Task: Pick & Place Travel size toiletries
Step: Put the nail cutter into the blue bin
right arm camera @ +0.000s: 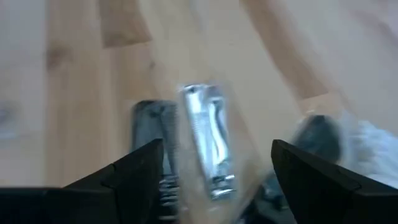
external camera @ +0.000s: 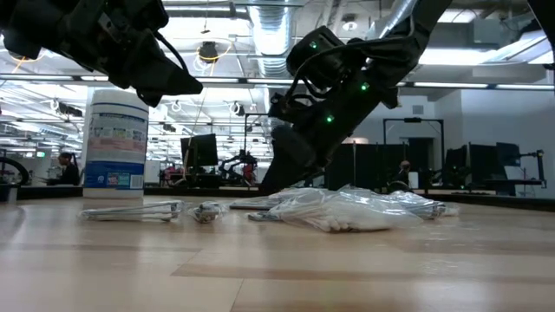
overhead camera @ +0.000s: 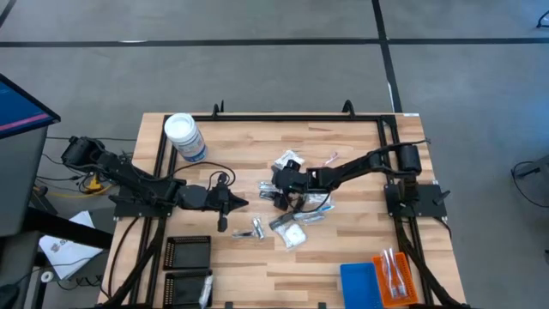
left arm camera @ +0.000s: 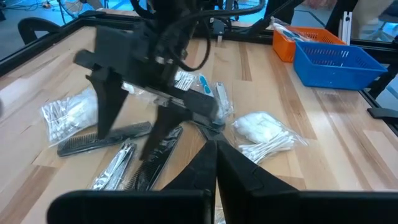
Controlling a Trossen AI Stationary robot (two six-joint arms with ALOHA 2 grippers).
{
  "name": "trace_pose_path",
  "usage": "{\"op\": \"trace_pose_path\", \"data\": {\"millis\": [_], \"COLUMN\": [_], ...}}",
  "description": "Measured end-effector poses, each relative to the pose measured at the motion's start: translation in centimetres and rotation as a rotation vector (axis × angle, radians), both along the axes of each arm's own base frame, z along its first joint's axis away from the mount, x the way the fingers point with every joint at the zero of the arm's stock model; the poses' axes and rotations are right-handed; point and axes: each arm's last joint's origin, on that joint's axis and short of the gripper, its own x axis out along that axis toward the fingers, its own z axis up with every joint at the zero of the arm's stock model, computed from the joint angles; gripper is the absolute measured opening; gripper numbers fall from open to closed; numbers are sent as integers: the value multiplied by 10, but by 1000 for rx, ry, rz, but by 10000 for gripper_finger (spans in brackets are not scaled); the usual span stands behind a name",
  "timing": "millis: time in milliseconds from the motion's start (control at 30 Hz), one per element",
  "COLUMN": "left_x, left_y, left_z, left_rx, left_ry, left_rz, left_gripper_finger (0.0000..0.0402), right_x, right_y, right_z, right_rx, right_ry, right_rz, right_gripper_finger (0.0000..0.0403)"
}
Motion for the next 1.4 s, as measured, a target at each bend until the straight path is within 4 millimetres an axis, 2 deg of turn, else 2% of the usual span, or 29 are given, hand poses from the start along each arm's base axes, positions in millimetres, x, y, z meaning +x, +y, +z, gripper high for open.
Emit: {"op": "trace_pose_path", "data": {"millis": [333, 467, 667, 900, 1200, 1400], "left_x": [0, 0, 0, 0, 0, 0], "left_y": [0, 0, 0, 0, 0, 0], "left_z": [0, 0, 0, 0, 0, 0], "left_rx": [-1, 1, 0, -1, -1, -1], "left_ry": [0, 0, 0, 0, 0, 0], "left_rz": [-3, -3, -3, -4, -3, -4], "left_gripper_finger": [3, 3, 3, 3, 3, 3], "right_x": [7, 9, 9, 7, 6, 9], "right_y": [-10, -14, -14, -13, -12, -11], "right_z": [-28, -29, -29, -30, -30, -27], "right_rx": [39, 112, 120, 141, 166, 168], "right_ry": [18, 20, 25, 44, 55, 60], "right_rz": [-30, 21, 30, 15, 36, 36], "right_gripper_finger": [291, 290, 268, 200, 48, 44]}}
